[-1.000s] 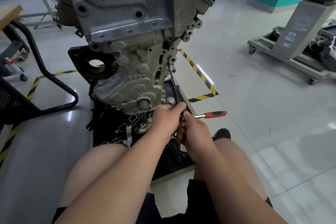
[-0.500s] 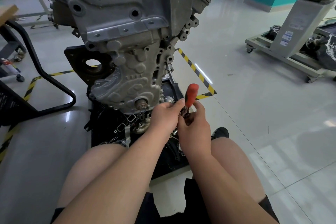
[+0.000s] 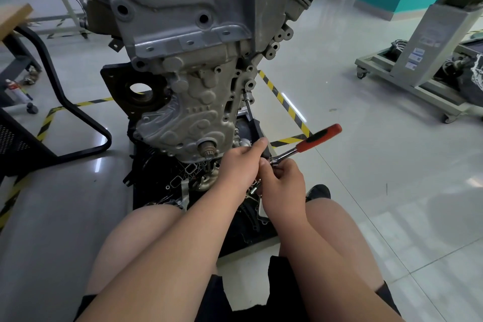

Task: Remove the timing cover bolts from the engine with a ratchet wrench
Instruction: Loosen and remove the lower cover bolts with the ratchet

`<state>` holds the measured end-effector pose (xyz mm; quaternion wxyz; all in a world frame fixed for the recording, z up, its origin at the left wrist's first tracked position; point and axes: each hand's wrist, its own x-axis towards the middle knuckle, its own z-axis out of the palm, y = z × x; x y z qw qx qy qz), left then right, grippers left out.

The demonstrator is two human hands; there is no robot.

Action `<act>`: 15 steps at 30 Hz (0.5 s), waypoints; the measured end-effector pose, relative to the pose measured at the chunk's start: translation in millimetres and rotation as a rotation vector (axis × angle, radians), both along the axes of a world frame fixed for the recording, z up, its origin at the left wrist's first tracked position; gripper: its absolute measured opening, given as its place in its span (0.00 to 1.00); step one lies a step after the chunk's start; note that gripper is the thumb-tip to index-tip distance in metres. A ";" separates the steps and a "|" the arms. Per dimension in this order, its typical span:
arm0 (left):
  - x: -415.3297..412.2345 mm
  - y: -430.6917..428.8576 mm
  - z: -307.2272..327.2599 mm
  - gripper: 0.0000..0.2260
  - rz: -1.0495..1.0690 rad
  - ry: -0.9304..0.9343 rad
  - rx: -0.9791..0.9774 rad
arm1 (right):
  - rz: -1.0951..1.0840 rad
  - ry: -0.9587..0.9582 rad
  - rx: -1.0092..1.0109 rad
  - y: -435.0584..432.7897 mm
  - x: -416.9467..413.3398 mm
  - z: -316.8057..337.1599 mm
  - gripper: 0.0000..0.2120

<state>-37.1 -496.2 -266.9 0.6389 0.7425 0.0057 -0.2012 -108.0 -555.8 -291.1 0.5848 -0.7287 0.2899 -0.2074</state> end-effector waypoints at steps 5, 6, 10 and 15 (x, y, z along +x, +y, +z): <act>-0.9 -0.1 0.8 0.18 -0.011 0.020 0.014 | 0.032 -0.020 0.229 -0.8 0.2 2.0 0.16; -1.1 -0.7 -0.1 0.17 -0.015 0.026 0.002 | 0.046 -0.027 0.305 -1.5 0.1 2.2 0.17; -2.3 -2.0 -1.2 0.16 -0.016 0.051 -0.034 | 0.125 -0.056 0.661 -4.4 4.1 4.7 0.19; -6.5 -1.4 5.6 0.18 -0.050 0.124 -0.050 | 0.172 -0.049 1.122 -12.2 5.3 14.3 0.22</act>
